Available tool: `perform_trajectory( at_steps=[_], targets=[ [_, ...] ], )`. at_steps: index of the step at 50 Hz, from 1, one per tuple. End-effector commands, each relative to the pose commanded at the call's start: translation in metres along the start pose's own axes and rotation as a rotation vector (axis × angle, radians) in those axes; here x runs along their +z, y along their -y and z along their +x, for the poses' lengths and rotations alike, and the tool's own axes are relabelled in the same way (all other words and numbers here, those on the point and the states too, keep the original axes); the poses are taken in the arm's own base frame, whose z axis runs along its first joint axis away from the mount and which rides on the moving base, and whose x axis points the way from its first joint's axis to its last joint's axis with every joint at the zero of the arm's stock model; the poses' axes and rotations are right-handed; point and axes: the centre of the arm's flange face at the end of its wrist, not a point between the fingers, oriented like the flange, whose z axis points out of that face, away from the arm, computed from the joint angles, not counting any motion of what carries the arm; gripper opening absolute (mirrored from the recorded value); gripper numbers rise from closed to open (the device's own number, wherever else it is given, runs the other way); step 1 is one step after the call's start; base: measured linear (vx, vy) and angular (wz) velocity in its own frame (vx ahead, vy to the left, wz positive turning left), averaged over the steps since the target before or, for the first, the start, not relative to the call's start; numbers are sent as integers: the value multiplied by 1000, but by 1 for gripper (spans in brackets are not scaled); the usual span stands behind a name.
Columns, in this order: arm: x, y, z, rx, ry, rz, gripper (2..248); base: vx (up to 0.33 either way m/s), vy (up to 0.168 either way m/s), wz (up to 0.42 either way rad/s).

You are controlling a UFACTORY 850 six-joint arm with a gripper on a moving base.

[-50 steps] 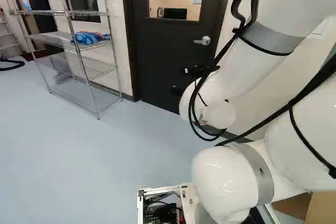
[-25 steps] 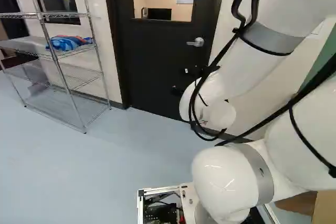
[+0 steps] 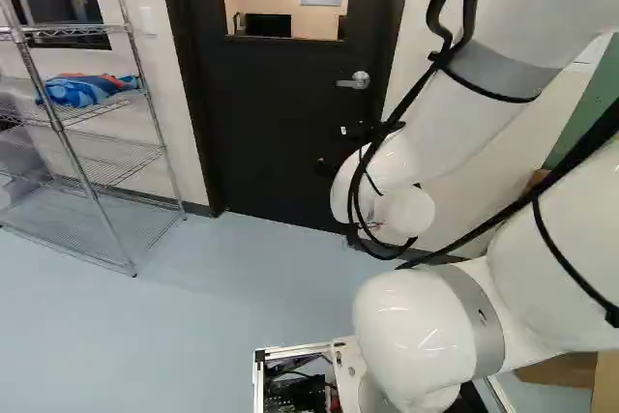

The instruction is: Open the door and move inside

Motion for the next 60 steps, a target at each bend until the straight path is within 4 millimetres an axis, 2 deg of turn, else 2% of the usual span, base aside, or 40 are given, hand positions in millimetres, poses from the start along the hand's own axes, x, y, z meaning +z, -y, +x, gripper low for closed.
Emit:
perform_trajectory(
  at_steps=[45,60],
  targets=[
    [0,0,0,0,0,0,247,168,104,-205],
    [0,0,0,0,0,0,247,172,146,-67]
  ],
)
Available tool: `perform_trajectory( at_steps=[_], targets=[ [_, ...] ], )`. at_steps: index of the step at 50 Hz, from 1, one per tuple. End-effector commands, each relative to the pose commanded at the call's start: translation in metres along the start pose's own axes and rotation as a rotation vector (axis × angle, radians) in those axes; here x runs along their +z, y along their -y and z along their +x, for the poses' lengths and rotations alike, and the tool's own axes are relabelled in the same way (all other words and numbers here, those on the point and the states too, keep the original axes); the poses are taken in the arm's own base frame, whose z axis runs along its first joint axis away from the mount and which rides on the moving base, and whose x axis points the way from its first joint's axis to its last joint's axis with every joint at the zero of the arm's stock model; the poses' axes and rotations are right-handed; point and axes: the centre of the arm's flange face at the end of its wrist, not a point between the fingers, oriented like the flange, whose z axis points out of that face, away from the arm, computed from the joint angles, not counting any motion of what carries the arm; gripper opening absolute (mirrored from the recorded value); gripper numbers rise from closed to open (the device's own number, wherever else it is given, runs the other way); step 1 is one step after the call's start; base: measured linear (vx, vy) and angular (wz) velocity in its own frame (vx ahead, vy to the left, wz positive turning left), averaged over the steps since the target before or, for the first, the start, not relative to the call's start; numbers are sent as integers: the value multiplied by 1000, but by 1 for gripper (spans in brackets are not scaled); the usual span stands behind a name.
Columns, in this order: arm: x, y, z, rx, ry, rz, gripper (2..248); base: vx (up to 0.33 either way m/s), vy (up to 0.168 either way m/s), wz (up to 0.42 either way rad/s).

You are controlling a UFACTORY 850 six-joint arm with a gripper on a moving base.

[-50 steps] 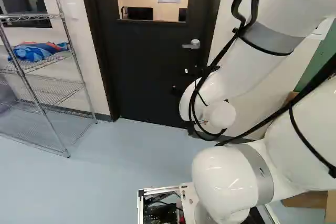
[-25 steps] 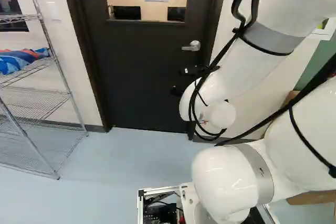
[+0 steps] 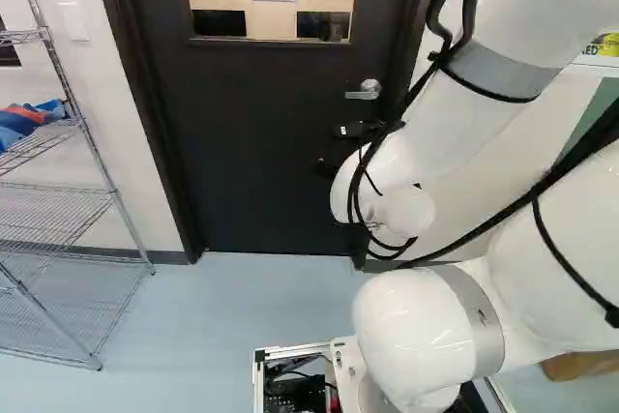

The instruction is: Open the door and move inside

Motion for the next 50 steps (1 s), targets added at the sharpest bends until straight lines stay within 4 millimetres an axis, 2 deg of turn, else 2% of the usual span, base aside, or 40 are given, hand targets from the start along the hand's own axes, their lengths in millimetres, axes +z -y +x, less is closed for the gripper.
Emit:
perform_trajectory(
  at_steps=[50],
  targets=[
    [5,3,7,-4,-11,11,247,7,7,-2]
  ],
)
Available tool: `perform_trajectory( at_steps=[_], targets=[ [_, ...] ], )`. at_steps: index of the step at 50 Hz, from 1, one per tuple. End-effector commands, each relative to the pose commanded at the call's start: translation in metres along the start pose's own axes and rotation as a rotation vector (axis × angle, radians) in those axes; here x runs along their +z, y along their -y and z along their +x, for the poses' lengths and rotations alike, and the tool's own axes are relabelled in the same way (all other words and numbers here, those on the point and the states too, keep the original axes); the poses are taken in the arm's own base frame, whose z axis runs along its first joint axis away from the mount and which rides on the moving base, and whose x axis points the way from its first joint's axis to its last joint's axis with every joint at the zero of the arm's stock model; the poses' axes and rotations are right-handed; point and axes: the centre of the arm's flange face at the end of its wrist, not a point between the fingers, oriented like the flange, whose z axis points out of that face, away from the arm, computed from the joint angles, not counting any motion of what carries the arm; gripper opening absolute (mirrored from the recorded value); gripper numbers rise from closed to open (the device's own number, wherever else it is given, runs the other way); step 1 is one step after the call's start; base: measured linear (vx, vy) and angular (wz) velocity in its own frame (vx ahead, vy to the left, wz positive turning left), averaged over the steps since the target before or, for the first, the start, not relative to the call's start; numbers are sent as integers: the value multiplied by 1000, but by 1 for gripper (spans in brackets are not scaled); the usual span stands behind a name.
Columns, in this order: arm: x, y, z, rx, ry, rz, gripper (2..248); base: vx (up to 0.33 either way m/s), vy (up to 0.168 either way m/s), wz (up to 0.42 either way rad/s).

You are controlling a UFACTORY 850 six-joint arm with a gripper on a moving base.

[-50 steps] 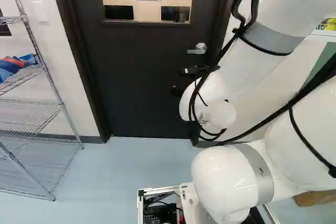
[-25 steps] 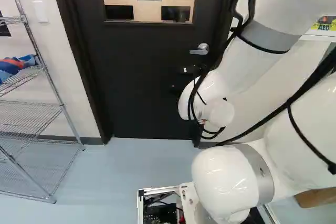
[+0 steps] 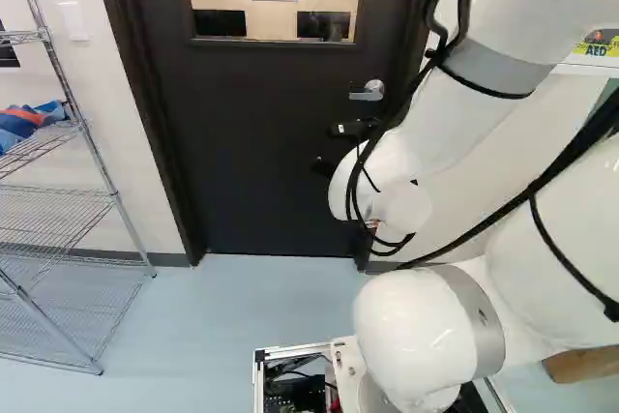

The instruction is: Open the door and move inside

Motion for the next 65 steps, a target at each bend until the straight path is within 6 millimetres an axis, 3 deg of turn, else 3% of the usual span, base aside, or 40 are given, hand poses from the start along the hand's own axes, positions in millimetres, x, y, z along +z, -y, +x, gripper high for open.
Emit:
perform_trajectory(
  at_steps=[65],
  targets=[
    [33,0,81,0,-160,-1,247,0,0,0]
  ],
)
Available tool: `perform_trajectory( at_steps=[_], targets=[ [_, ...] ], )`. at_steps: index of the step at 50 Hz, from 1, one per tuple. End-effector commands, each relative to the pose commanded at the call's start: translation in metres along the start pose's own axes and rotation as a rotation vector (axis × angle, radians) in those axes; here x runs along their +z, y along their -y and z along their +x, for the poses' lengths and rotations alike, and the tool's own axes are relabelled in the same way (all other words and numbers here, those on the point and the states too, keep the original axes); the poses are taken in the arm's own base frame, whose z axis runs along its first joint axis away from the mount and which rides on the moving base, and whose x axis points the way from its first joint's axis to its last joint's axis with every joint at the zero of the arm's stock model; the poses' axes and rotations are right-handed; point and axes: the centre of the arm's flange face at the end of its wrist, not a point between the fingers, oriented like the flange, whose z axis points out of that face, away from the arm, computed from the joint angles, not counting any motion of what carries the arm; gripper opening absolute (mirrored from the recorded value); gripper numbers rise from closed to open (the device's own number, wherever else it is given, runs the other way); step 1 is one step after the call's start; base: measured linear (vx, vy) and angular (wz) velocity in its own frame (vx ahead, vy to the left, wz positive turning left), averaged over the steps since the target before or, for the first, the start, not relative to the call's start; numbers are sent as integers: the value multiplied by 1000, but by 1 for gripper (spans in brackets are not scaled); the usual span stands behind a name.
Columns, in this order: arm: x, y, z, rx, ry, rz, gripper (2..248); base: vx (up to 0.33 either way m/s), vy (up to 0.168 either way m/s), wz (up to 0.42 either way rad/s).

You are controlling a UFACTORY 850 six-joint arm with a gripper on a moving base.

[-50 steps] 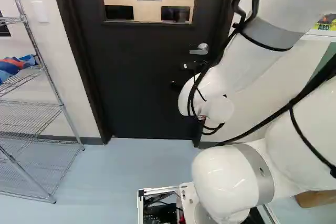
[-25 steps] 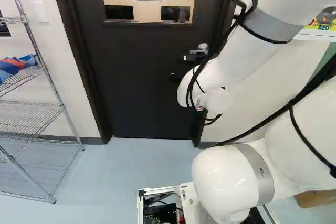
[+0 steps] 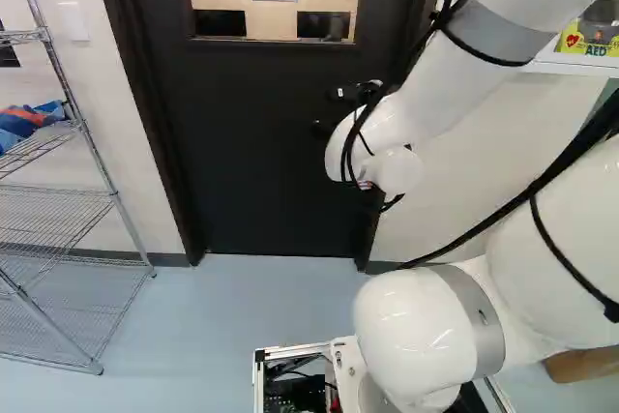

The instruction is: Open the door and move inside

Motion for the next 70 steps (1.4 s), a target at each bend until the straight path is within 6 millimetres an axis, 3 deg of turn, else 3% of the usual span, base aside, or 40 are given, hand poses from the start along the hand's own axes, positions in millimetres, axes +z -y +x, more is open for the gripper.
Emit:
perform_trajectory(
  at_steps=[70],
  targets=[
    [55,-9,85,2,-147,-22,247,0,0,0]
  ],
)
